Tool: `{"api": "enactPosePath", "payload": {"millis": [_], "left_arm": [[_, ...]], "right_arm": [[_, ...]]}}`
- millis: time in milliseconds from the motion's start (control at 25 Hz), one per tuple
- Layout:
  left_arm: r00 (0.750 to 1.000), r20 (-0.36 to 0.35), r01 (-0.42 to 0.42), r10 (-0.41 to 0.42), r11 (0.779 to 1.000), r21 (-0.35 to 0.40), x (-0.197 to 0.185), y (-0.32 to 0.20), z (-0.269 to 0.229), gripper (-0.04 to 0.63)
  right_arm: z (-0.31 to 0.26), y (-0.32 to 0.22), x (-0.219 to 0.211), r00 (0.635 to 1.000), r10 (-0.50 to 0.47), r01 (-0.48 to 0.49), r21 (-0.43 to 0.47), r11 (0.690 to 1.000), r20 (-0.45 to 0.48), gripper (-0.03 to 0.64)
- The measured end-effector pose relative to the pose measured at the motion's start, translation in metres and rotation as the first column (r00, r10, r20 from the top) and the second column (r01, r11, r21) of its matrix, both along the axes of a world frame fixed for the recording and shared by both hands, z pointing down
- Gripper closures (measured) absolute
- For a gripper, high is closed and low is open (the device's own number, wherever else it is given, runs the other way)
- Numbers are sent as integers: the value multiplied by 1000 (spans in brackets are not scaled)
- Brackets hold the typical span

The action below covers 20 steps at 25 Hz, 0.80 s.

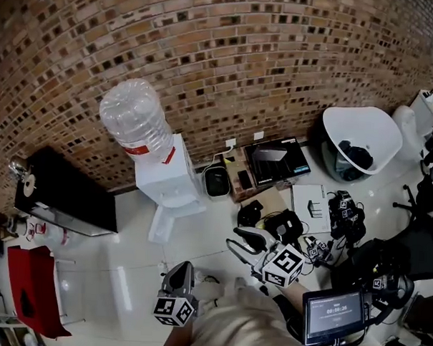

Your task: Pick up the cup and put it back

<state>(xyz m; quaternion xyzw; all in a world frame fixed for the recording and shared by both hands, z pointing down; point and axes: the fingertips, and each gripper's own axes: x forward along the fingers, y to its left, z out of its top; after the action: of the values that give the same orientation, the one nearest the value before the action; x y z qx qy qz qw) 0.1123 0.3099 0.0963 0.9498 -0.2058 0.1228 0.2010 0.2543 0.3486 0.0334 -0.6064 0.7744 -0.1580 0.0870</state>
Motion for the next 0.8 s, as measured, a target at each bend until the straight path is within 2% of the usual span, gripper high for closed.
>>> {"api": "enactPosePath", "payload": {"millis": [240,400,680,800], "left_arm": [[999,50,9,-8,1000,-19,-10,25,21,594],[1000,16,4,-3,999,-52,-8,23,24,594],[996,-8,-87,87,996,-10,1,20,9,594],[993,-18,-117,117,993,-1,0,13,5,594]], "right_arm": [[43,33,-8,1000,-10,10,-74,997,5,472],[55,42,-17,1000,-12,15,-111,994,27,473],[25,31,-16,998,51,-49,-57,997,35,480],[11,20,-19,998,69,-69,-35,997,11,482]]}}
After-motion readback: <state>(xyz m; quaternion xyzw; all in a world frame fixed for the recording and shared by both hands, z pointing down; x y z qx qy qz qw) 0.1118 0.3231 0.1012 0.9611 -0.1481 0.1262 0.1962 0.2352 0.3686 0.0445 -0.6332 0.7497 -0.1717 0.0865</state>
